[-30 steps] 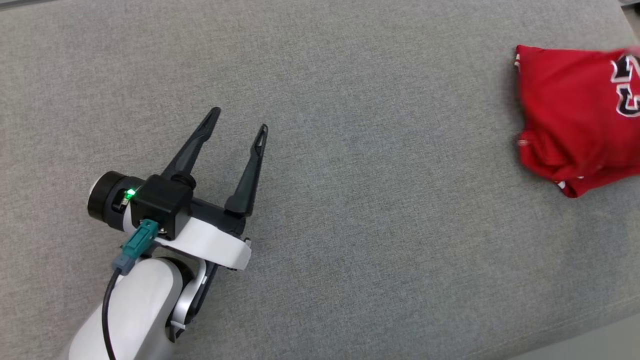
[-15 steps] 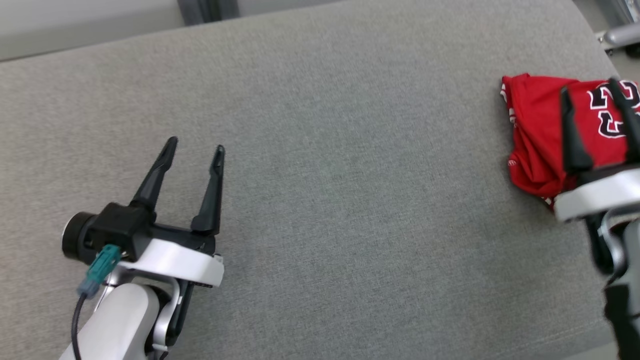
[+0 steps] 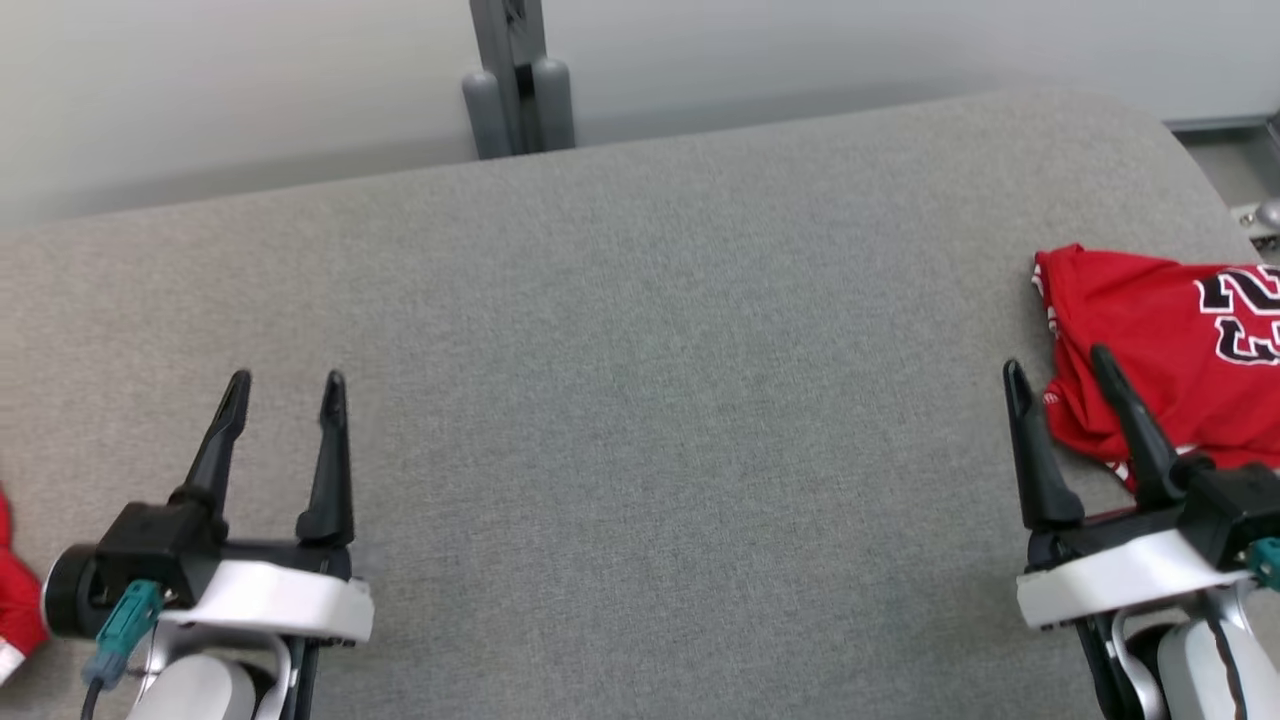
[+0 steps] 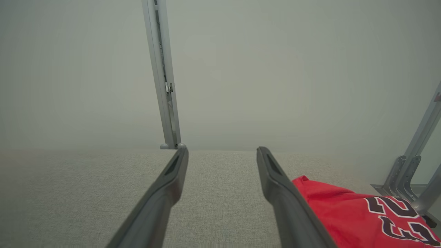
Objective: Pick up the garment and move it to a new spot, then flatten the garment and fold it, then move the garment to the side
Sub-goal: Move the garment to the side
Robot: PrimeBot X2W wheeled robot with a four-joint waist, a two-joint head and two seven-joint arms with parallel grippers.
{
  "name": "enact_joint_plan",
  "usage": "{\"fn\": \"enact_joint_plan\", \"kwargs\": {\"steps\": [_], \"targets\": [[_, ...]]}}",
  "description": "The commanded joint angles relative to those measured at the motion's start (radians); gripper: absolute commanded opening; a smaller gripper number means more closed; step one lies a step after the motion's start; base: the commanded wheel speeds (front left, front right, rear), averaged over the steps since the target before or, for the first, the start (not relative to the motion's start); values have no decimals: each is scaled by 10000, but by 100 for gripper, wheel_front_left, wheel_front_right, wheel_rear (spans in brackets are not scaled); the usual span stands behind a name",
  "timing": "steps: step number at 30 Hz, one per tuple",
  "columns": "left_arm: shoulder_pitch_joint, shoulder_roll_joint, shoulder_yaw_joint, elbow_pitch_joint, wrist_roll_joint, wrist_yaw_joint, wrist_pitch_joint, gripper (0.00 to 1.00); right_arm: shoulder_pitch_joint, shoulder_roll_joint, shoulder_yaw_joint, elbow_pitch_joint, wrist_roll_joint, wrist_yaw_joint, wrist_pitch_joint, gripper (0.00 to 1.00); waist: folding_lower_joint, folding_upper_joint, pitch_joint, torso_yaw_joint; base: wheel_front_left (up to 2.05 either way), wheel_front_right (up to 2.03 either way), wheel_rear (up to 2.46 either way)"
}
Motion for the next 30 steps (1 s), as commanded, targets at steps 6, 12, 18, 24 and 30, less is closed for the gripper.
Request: {"fn": "enact_joint_plan", "kwargs": {"steps": [6,12,18,24,30], "targets": [[937,144,381,-71,-275,196,-103,100,840,120,-213,-314,-235,-6,447,100,0,-1,-919,298,0,0,0],[1510,287,670,-27,-603,-77,-124,100,1356,216,-186,-412,-268,-6,655,100,0,-1,-1361,452,0,0,0],[1965,297,846,24,-662,-249,-153,100,1799,283,-205,-462,-371,-6,935,100,0,-1,-1694,540,0,0,0],[2210,274,873,34,-600,-340,-161,100,2045,351,-293,-589,-401,-6,1042,100,0,-1,-1814,567,0,0,0],[2258,224,892,30,-623,-317,-158,100,2110,403,-293,-646,-327,-6,1106,100,0,-1,-1860,573,0,0,0]]}}
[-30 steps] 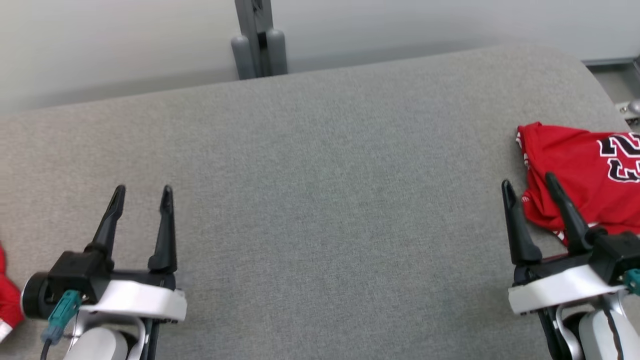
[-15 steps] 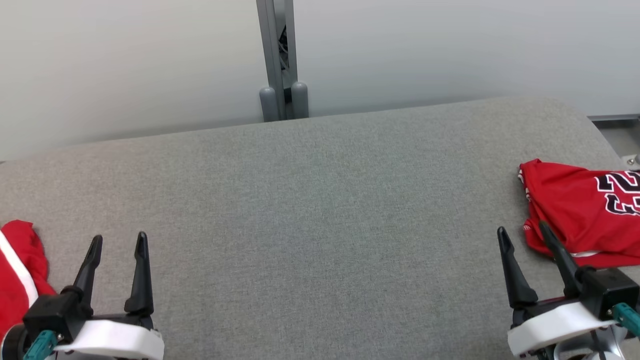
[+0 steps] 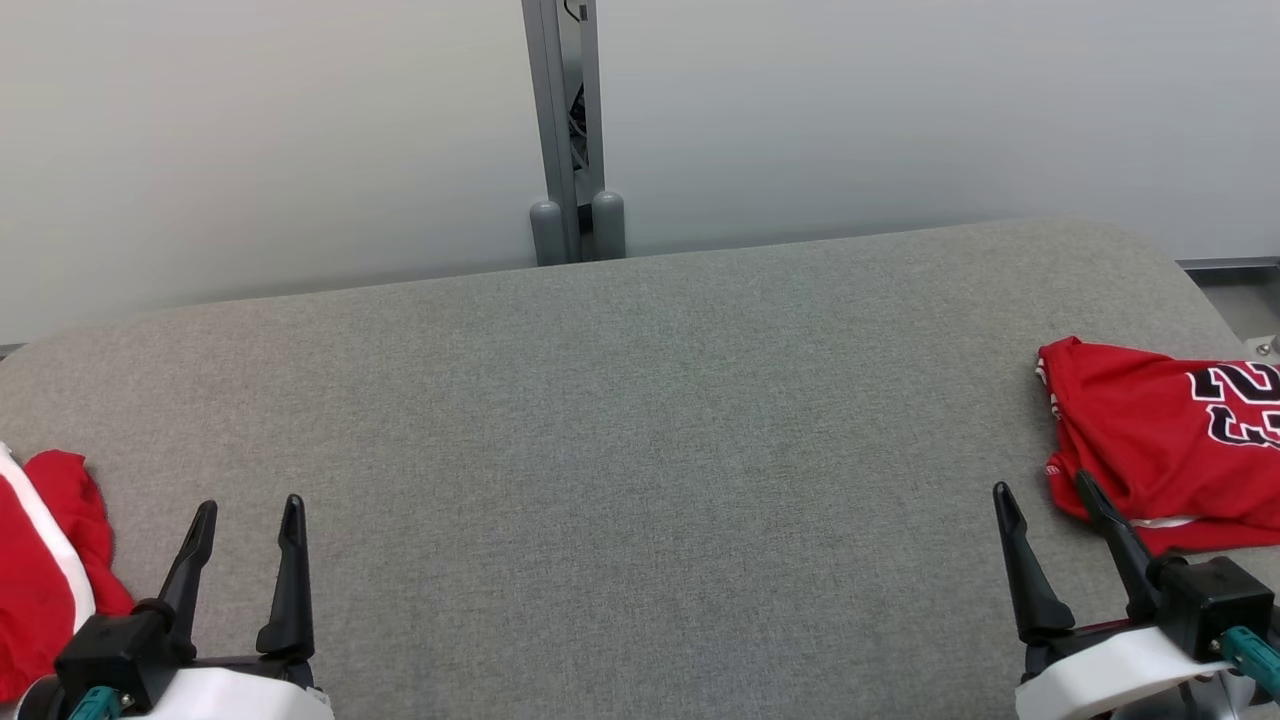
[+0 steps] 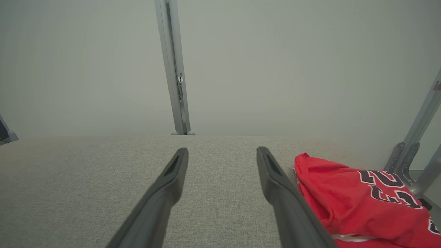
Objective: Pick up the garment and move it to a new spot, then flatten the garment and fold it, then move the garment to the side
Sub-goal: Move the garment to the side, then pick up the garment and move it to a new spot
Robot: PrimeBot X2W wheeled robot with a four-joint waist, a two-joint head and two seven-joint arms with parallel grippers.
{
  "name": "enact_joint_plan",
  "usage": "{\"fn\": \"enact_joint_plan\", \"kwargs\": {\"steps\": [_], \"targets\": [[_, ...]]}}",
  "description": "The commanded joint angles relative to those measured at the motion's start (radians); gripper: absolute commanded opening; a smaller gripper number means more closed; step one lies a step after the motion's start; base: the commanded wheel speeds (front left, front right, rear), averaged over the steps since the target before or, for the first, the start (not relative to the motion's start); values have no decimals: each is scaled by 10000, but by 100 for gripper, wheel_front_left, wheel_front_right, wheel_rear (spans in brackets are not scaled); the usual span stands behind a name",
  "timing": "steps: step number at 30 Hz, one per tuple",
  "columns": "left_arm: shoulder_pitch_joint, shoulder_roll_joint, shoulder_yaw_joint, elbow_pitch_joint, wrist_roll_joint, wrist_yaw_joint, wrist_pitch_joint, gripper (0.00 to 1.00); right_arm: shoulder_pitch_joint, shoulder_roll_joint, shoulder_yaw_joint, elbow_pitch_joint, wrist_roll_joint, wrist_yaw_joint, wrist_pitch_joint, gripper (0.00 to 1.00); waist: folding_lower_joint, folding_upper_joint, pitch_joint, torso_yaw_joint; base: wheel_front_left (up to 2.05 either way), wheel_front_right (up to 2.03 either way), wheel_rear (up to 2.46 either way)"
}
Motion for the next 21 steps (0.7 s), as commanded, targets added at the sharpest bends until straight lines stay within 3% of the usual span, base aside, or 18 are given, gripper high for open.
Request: {"fn": "enact_joint_plan", "kwargs": {"steps": [1,21], "targets": [[94,42,53,-10,-4,18,-43,100,108,0,12,-47,54,-6,36,100,0,0,-5,-2,0,0,0],[-9,-8,-91,-120,-34,203,56,100,-21,63,46,33,148,-6,-44,100,0,0,56,67,0,0,0]]}}
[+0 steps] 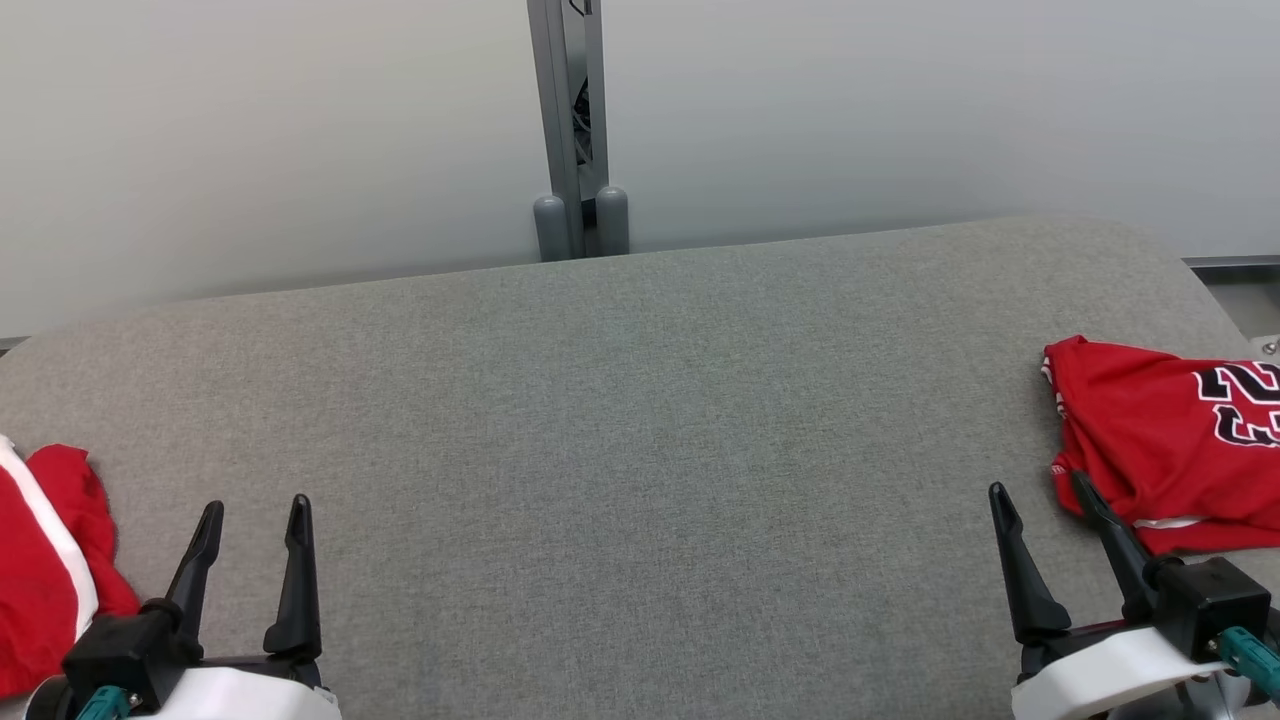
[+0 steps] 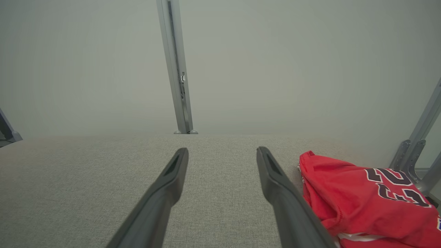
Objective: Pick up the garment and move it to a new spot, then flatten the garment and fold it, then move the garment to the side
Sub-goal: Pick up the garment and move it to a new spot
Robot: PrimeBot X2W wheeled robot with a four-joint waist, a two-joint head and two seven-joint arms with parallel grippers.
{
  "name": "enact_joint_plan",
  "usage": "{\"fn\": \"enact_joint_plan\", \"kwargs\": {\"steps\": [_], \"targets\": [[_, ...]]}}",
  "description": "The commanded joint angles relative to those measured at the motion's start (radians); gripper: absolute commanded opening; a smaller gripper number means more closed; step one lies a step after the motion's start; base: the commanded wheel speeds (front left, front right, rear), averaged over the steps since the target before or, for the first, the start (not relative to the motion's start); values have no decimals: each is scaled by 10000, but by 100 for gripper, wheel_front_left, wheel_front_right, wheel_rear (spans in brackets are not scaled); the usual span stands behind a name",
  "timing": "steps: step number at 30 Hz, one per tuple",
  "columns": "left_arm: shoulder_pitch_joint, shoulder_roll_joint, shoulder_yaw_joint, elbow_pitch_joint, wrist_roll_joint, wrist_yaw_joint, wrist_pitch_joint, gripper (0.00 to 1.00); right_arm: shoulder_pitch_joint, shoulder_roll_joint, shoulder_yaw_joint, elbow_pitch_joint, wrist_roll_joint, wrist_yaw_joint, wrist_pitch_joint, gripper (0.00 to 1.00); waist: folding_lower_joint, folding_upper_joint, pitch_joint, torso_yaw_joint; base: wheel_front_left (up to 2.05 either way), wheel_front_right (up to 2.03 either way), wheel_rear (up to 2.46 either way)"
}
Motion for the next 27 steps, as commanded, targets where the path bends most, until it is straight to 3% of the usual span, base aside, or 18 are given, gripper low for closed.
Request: {"fn": "enact_joint_plan", "kwargs": {"steps": [1,9,20,27], "targets": [[-36,31,16,-50,-35,56,7,100,0,4,-24,14,82,-6,-52,100,-1,-1,-5,32,0,0,0],[-263,61,290,-109,-81,-38,-46,100,-45,4,30,12,98,-6,-53,100,-1,-1,58,622,0,0,0],[-317,32,645,-208,18,-36,-81,100,-420,-42,834,75,208,-5,-4,100,-1,-1,227,2795,0,0,0],[-386,-222,959,-141,-65,-206,-91,100,-672,-69,1356,238,307,-6,-28,100,-1,-1,271,3806,0,0,0]]}}
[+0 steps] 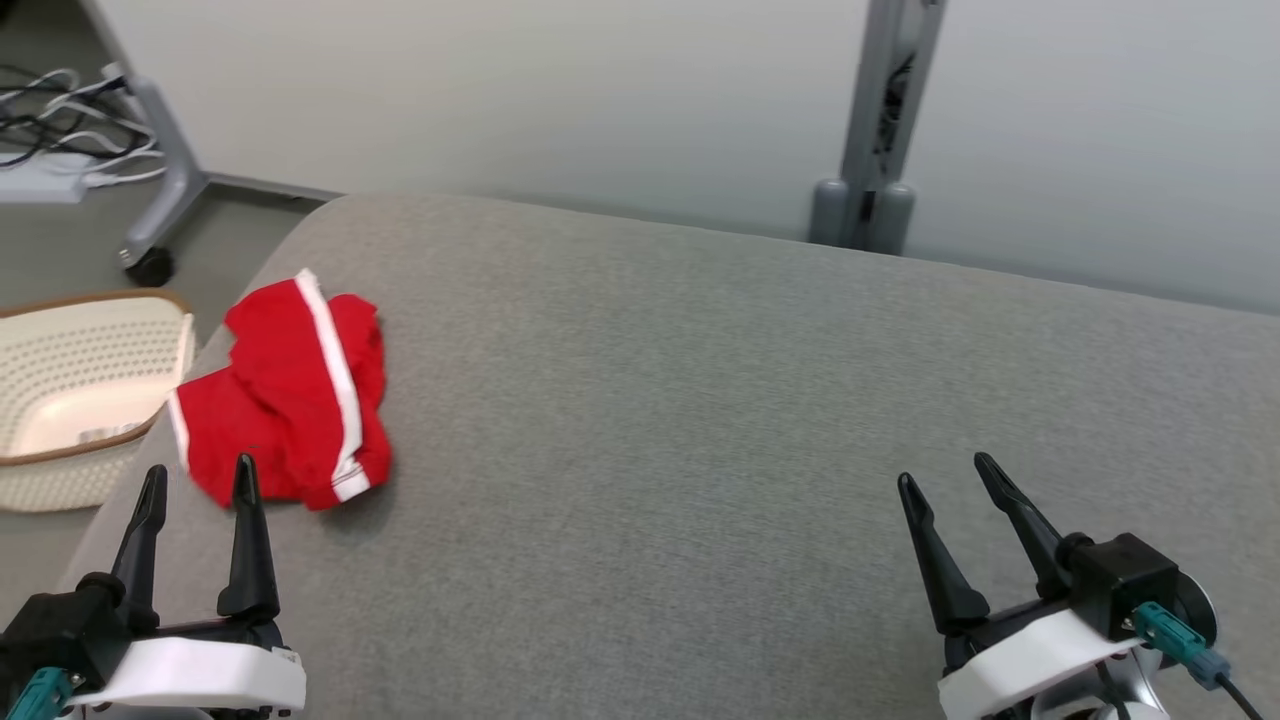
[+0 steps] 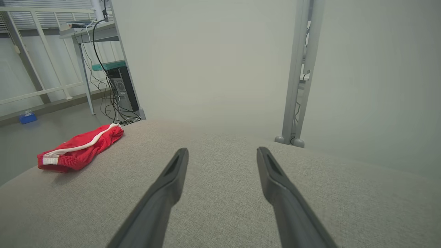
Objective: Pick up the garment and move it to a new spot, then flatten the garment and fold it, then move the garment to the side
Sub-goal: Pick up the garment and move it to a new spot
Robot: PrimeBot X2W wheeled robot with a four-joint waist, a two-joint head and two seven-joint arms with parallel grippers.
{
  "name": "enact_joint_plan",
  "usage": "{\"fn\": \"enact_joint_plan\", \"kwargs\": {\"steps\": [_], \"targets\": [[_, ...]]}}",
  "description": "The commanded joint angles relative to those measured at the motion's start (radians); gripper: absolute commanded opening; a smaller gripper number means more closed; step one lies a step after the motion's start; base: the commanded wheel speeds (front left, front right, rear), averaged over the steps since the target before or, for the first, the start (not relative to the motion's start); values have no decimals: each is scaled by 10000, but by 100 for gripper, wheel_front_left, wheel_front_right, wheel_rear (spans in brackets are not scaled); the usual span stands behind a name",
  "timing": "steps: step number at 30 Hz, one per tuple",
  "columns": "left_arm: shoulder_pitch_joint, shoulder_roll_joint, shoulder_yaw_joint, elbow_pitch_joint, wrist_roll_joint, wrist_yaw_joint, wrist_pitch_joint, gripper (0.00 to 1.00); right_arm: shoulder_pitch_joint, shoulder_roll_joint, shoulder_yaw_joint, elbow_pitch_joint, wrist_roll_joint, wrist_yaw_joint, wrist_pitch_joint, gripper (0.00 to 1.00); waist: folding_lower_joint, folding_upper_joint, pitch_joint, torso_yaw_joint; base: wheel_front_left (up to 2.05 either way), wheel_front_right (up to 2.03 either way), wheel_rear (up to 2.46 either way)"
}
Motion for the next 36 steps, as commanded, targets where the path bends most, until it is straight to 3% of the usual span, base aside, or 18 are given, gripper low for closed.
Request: {"fn": "enact_joint_plan", "kwargs": {"steps": [1,15,22,31,36], "targets": [[-144,-42,61,34,-19,-88,-44,100,-122,-40,61,17,54,-3,-20,100,0,-1,38,419,0,0,0],[-221,-455,419,246,428,-460,-49,100,-462,-222,394,294,215,-5,-137,100,0,-1,100,530,0,0,0],[-682,-360,598,13,643,-510,-50,100,-541,-241,384,269,198,-5,-104,100,0,-1,237,337,0,0,0],[-3348,563,773,23,863,-891,645,100,-777,-303,410,75,137,-3,-23,100,0,-1,833,-161,0,0,0],[-4943,1067,240,2510,598,-1711,2186,100,-1084,-382,548,-33,123,-3,74,100,0,-1,1455,-740,0,0,0]]}}
